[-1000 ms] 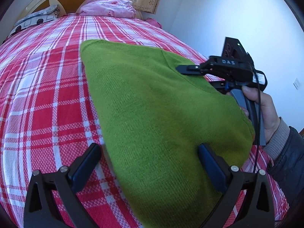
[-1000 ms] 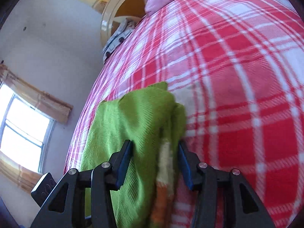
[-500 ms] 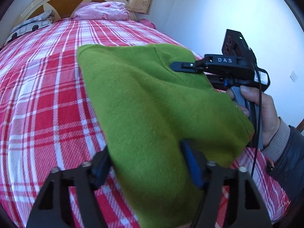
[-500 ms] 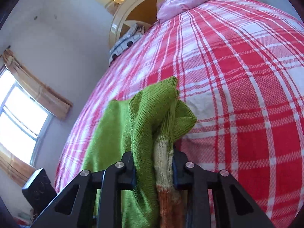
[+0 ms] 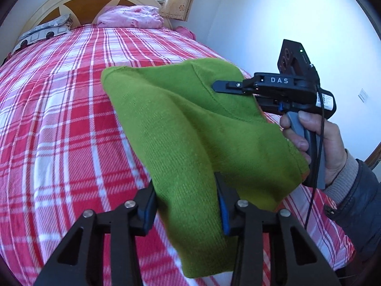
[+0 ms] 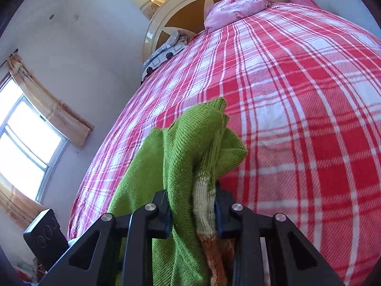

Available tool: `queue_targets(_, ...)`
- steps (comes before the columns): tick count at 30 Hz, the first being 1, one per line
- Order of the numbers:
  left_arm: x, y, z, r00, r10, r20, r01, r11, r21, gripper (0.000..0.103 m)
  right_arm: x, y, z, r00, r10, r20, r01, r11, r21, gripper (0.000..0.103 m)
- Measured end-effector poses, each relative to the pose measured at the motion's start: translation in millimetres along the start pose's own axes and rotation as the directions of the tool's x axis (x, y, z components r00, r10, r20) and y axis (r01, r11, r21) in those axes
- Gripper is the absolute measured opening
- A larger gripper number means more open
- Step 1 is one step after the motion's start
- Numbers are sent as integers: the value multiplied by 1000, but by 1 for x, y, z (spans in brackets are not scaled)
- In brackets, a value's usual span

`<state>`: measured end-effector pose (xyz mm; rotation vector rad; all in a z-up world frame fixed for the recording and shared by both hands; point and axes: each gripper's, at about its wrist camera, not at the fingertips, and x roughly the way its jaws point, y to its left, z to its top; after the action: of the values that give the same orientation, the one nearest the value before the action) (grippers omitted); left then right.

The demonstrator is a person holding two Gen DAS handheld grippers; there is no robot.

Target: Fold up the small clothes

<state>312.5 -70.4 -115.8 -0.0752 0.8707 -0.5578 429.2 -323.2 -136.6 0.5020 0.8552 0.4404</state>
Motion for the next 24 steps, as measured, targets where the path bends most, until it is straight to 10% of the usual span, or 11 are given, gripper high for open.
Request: queue_targets(24,-89,22,-49,995,59,76,-58,998,-8,40,0,96,-67,987,159,2,-159,987,-18,27)
